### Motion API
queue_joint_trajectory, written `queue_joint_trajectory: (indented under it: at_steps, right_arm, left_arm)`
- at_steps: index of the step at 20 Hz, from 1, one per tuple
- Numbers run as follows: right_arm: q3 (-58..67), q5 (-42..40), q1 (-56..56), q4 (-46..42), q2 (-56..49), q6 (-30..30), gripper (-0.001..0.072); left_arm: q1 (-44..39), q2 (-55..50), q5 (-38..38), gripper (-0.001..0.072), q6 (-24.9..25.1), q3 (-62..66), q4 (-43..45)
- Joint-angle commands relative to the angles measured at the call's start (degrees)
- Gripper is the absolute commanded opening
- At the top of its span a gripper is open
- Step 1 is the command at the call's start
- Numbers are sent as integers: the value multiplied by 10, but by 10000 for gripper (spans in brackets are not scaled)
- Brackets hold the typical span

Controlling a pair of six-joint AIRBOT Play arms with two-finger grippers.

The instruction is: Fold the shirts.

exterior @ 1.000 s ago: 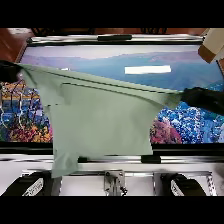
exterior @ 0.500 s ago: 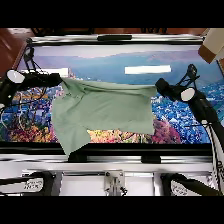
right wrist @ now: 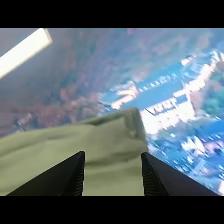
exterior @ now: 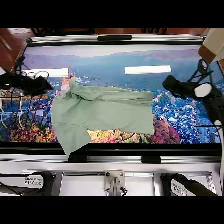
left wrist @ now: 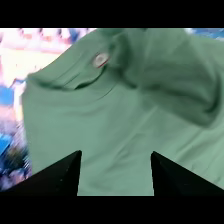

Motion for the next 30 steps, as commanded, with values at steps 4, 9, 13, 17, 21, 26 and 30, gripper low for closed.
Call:
queue_joint_trajectory:
  at_steps: [4,9,13,17,21,26,30]
  right_arm:
    - [-53,341,-78,-64,36,-108,472]
    - [-103,323,-78,-22,36,-106,498]
    - [-104,312,-78,-28,34,-94,547]
    - [-115,312,-78,-26,14,-78,547]
    - [-158,290,-78,5,-13,-77,547]
    - [-195,226,-77,60,-30,-94,547]
    - [-195,209,-43,63,-56,-95,547]
  left_arm:
    - [89,16,-101,496,-5,-127,68]
    - [80,12,35,497,33,-241,-27]
    - [69,-18,57,497,34,-250,-26]
    - [52,-37,56,471,59,-250,-46]
    - [35,-38,63,39,69,-250,-50]
    - [35,-19,45,39,94,-249,-57]
    - [35,-8,43,39,94,-248,-57]
